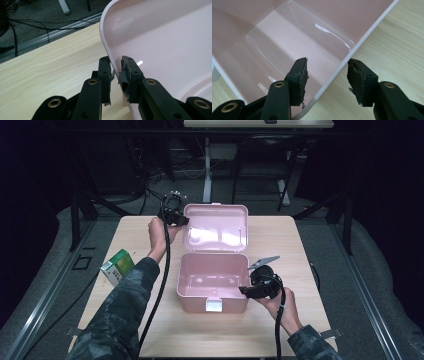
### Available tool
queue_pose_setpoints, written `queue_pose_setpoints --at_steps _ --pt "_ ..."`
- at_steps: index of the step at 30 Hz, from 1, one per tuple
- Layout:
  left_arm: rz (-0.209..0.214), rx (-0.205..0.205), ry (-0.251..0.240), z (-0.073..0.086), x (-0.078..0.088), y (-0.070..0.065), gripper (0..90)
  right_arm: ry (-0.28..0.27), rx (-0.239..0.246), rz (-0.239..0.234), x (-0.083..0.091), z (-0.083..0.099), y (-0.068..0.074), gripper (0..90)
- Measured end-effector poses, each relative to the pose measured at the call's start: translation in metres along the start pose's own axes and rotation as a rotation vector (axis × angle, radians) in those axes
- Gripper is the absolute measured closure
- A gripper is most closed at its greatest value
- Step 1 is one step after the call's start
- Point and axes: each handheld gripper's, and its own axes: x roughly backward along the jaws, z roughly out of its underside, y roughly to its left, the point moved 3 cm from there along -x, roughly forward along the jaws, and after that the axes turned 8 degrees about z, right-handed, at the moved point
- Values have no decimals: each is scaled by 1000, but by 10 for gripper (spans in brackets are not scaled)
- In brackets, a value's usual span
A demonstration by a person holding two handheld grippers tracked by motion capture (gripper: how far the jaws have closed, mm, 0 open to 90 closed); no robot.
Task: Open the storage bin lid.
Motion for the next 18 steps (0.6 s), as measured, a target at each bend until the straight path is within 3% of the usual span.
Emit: queue_pose_setpoints --at_steps 10,14,18 --pt "-34 10 58 7 -22 3 791 1 4 -1 -1 0 0 498" --pt "-12 52 73 13 -32 7 792 2 3 -2 -1 1 0 498" --pt "-7 67 96 16 -39 9 790 1 1 -2 -1 1 0 498"
